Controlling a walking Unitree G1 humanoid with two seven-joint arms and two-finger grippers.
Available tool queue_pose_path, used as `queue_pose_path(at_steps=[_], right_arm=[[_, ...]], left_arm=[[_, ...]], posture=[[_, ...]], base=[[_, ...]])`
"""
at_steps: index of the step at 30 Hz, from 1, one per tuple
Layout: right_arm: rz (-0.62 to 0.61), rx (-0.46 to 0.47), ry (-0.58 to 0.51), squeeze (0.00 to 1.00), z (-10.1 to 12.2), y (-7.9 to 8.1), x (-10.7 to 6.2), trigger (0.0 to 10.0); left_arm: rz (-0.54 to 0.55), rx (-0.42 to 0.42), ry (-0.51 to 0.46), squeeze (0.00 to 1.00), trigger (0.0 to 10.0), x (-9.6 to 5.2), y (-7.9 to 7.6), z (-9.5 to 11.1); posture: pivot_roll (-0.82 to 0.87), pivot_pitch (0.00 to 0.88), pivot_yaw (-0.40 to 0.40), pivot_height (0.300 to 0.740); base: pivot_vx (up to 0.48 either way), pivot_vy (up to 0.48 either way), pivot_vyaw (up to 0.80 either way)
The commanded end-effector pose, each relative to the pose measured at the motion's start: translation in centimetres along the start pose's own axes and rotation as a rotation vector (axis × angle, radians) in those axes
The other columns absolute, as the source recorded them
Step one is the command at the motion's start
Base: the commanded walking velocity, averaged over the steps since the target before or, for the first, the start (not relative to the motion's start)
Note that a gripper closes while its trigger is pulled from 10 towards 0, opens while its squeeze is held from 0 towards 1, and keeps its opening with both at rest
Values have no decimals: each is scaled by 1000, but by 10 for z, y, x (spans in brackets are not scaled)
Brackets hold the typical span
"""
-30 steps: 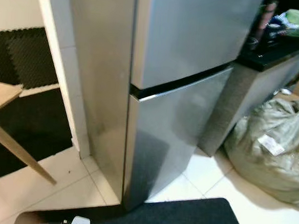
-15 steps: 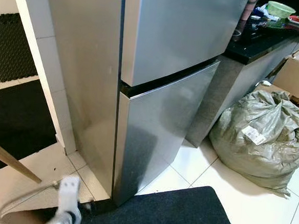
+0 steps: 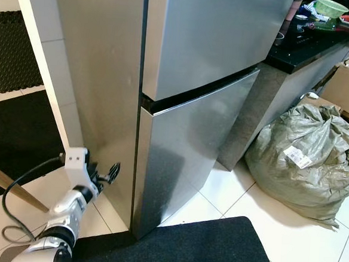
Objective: Restocking fridge
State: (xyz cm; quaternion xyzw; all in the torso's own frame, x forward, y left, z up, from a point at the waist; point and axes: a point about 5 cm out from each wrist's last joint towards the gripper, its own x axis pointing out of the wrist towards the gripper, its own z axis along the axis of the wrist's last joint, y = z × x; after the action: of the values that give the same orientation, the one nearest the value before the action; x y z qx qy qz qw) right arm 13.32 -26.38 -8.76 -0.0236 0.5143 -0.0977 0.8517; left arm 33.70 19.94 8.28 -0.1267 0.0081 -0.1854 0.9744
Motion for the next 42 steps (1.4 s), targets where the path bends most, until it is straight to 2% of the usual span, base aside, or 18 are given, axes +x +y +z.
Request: queue_pose_path(at_steps=[1, 2, 4, 6, 7, 8, 9, 11, 12, 15, 20, 29, 34, 35, 39, 42], right_arm=[[-12, -7, 0, 0, -1, -3, -1, 10000], [-12, -8, -1, 0, -1, -3, -1, 10000], [-12, -8, -1, 0, -1, -3, -1, 10000], [-13, -9, -1, 0, -1, -4, -1, 10000], [-13, -9, -1, 0, -1, -4, -1, 10000], [-13, -11, 0, 0, -2, -5, -1, 10000], [-13, -11, 0, 0, -2, -5, -1, 10000], [-13, -11, 2, 0, -3, -5, -1, 10000], [-13, -11, 2, 0, -3, -5, -1, 10000], [-12, -11, 6, 0, -7, -5, -2, 10000], [-15, -10, 17, 0, -13, -7, -3, 10000], [-22, -9, 23, 0, -17, -9, -4, 10000], [-21, -3, 21, 0, -17, -8, -4, 10000], [-21, -3, 21, 0, -17, -8, -4, 10000], [-19, -2, 22, 0, -18, -6, -4, 10000], [-16, -1, 24, 0, -19, -5, -4, 10000]], left_arm=[[-43, 2, -30, 0, 10000, 4, -6, 4], [-107, 29, -52, 0, 10000, 12, -13, 13], [-107, 29, -52, 0, 10000, 12, -13, 13], [-163, 97, -73, 0, 10000, 27, -23, 29], [-163, 97, -73, 0, 10000, 27, -23, 29], [-171, 140, -75, 0, 10000, 35, -27, 37], [-171, 140, -75, 0, 10000, 35, -27, 37], [-187, 219, -85, 0, 10000, 47, -36, 51], [-187, 219, -85, 0, 10000, 47, -36, 51], [-138, 308, -89, 0, 10000, 59, -42, 64], [-157, 300, -107, 0, 10000, 65, -49, 71], [-219, 289, -103, 0, 10000, 71, -62, 69], [-364, 273, -97, 0, 10000, 73, -80, 63], [-364, 273, -97, 0, 10000, 73, -80, 63], [-422, 294, -81, 0, 10000, 73, -86, 60], [-447, 357, -28, 0, 10000, 71, -87, 52]], posture=[[-83, 0, -61, 740], [-85, 0, -62, 740], [-85, 0, -62, 740], [-85, 0, -66, 740], [-85, 0, -66, 740], [-90, 0, -65, 740], [-90, 0, -65, 740], [-97, 0, -59, 740], [-97, 0, -59, 740], [-103, 0, -56, 740], [-118, 10, -53, 740], [-125, 22, -50, 740], [-129, 31, -43, 740], [-129, 31, -43, 740], [-127, 32, -41, 740], [-126, 34, -38, 740]], base=[[0, 0, 0], [0, 0, 0], [0, 0, 0], [0, 0, 0], [0, 0, 0], [0, 0, 0], [0, 0, 0], [0, 0, 0], [0, 0, 0], [0, 0, 0], [0, 0, 0], [0, 0, 0], [0, 0, 0], [0, 0, 0], [0, 0, 0], [0, 0, 0]])
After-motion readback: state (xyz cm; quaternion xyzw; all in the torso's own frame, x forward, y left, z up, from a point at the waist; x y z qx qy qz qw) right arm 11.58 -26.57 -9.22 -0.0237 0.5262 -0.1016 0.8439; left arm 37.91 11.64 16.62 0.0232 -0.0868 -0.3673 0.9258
